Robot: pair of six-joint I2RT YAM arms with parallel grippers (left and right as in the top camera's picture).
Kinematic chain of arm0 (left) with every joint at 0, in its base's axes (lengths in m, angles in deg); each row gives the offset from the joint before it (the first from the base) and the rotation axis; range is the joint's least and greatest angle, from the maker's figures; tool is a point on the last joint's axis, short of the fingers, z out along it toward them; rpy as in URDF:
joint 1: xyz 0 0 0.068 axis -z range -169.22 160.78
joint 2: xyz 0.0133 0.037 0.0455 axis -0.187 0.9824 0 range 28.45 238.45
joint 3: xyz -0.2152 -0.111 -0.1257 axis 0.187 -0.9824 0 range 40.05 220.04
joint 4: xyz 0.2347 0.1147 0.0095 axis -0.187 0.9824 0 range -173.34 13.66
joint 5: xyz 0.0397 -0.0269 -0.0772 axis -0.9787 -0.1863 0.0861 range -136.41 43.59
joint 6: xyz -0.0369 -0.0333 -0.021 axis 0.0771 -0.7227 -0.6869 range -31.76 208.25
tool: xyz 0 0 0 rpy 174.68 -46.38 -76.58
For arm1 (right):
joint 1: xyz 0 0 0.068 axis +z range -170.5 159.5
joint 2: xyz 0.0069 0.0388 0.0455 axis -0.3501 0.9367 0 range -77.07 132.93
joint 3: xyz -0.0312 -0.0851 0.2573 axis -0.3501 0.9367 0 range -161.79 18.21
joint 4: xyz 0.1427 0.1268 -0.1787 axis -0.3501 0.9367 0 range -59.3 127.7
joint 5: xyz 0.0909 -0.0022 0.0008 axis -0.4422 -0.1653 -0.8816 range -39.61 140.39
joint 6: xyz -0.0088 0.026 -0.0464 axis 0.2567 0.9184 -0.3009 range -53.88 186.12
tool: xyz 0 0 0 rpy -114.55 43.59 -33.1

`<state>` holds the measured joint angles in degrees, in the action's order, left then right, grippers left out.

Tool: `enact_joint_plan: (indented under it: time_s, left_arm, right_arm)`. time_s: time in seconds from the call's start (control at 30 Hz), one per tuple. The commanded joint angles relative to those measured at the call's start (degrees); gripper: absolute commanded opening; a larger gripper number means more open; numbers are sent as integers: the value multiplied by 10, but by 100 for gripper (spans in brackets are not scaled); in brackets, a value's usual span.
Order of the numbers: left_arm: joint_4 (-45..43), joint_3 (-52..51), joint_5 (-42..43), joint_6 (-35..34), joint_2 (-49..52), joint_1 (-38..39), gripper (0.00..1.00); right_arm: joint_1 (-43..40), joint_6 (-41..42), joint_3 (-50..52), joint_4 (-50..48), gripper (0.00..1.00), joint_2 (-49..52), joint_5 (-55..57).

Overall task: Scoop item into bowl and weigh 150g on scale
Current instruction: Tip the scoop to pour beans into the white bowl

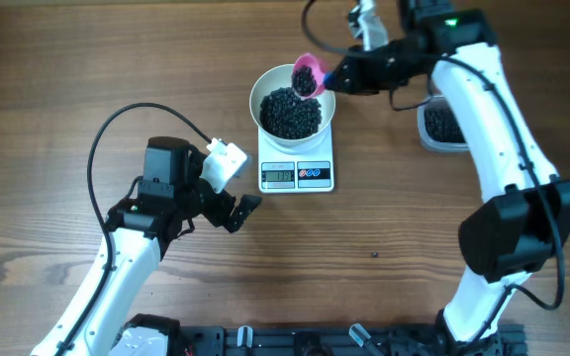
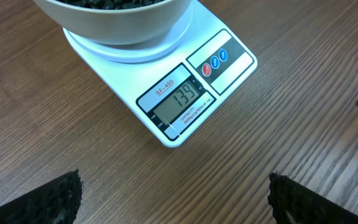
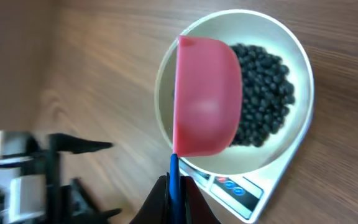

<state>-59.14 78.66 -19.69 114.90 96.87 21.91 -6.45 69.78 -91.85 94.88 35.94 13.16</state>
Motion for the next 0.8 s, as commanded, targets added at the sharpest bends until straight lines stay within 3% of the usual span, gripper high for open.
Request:
enact_joint_plan:
  time_s: [0.0,0.3,0.77]
  left_arm:
    - [0,-4,9,-3,1,-1,100]
    - [0,-4,9,-3,1,-1,100]
    - [0,-4,9,-3,1,-1,100]
  right_arm:
    - [41,9,-17,-1,4,-17,136]
    - [138,-8,-31,-3,4,-17,347]
    - [238,-113,-47,-11,4,-17,572]
